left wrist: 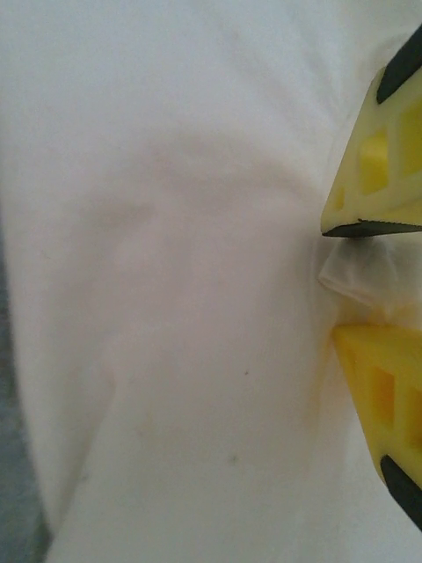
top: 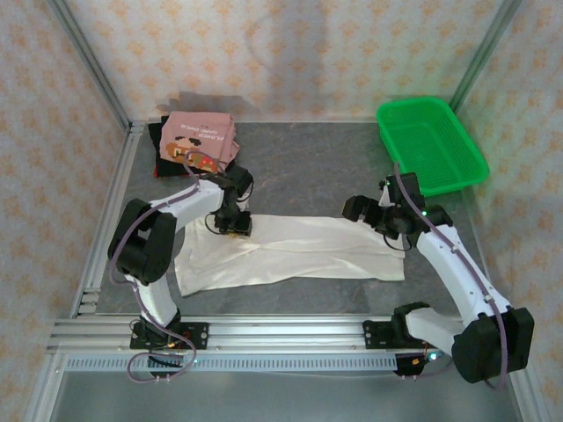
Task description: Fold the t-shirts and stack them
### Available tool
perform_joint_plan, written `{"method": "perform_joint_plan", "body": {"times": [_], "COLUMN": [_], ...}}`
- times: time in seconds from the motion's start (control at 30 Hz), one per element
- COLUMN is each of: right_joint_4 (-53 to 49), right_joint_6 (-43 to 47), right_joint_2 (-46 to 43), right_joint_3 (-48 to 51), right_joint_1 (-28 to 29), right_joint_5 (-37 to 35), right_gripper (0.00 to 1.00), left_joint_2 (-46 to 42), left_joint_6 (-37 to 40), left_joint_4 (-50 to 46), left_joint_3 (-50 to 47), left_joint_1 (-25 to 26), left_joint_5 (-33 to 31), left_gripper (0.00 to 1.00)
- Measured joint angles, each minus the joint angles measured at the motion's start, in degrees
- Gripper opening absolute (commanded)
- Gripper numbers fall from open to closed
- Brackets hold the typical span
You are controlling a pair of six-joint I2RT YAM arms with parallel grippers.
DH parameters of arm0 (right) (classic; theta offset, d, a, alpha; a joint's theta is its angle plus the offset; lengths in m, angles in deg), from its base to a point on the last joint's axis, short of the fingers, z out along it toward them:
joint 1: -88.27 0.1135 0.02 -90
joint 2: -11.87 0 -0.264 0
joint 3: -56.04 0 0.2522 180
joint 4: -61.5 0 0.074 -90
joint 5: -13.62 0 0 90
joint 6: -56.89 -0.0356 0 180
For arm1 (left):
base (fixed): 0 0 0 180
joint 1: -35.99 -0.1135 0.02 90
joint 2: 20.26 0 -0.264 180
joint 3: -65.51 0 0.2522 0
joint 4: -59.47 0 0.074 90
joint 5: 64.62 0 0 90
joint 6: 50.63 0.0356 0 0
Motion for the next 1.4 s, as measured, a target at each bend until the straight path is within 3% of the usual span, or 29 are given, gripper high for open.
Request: {"method": "perform_joint_plan", "body": {"times": [0.07,0.3,0.5,0.9,1.1,1.17,1.27,1.4], "right_joint_4": [0.0,1.1,2.0,2.4,2.8,3.0,3.0,3.3], "right_joint_6": [0.3,0.9,0.9,1.0,1.0,1.0,0.8,0.8], "right_joint_2": [0.4,2.6,3.8,4.9,7.1,8.2,9.2,9.8], "right_joint_3": [-0.1,-1.1,-1.2,-1.9,-1.9,-1.9,-1.9,-2.0], "right_joint_1": [0.0,0.0,0.0,0.0,0.0,0.0,0.0,0.0], "right_joint_5": [-0.2,-0.3,-0.4,-1.6,-2.0,-2.2,-2.2,-2.2], "right_gripper": [0.99,0.99,0.99,0.99,0.99,0.99,0.99,0.99], "left_joint_2": [-0.3,-5.3,-10.7,-18.8,-22.5,-22.9,-25.2,-27.3], "left_joint_6": [-0.3,-0.6,-0.8,-3.8,-8.9,-10.4,-12.1,-12.0], "left_joint_4": [0.1,0.1,0.2,0.1,1.7,2.3,3.6,1.9], "left_joint_3": [-1.0,-2.9,-4.1,-14.2,-19.7,-20.3,-20.3,-18.4], "left_joint_1": [0.1,1.4,3.2,8.2,15.4,18.4,20.8,19.6], "left_joint_5": [0.2,0.3,1.4,4.1,7.6,9.5,12.0,11.0], "left_gripper": [0.21,0.18,0.06,0.07,0.29,0.49,0.68,0.72]}}
